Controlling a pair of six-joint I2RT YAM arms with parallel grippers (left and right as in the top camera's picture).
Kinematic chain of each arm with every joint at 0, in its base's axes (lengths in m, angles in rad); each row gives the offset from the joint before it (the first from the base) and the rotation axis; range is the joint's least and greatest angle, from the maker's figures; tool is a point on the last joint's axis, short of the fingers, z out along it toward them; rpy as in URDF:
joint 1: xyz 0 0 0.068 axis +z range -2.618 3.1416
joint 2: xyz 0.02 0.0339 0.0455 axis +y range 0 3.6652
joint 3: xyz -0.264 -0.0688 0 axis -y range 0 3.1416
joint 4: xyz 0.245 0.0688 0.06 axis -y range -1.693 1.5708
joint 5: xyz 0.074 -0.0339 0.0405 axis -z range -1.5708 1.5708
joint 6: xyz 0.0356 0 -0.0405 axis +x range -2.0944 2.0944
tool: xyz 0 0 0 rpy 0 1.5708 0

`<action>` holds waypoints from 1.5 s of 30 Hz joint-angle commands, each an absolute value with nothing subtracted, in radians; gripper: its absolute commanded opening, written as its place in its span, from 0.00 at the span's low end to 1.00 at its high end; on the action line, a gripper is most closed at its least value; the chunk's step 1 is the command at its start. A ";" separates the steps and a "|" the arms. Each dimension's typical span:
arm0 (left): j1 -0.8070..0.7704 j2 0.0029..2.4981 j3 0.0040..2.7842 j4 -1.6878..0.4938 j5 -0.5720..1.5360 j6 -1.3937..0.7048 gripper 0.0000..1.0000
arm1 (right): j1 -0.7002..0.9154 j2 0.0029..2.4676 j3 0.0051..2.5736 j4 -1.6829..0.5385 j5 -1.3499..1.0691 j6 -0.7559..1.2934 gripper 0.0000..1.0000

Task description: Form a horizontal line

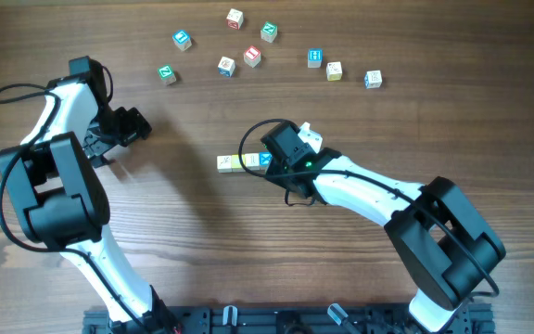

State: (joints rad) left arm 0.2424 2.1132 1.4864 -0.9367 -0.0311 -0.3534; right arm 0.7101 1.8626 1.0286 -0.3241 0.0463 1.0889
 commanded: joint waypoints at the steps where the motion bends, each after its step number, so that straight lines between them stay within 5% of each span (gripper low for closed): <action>1: 0.243 2.130 1.498 -0.934 -0.032 -0.352 1.00 | 0.709 1.882 1.020 -0.309 0.067 1.100 0.06; 12: 0.244 2.130 1.498 -0.934 -0.032 -0.353 1.00 | 0.651 1.823 1.020 -0.444 0.026 1.099 0.04; 20: 0.244 2.130 1.498 -0.934 -0.032 -0.352 1.00 | 0.585 1.829 1.020 -0.308 0.043 0.959 0.06; 45: 0.243 2.130 1.498 -0.934 -0.032 -0.352 1.00 | 0.586 1.829 1.020 -0.305 -0.062 0.969 0.05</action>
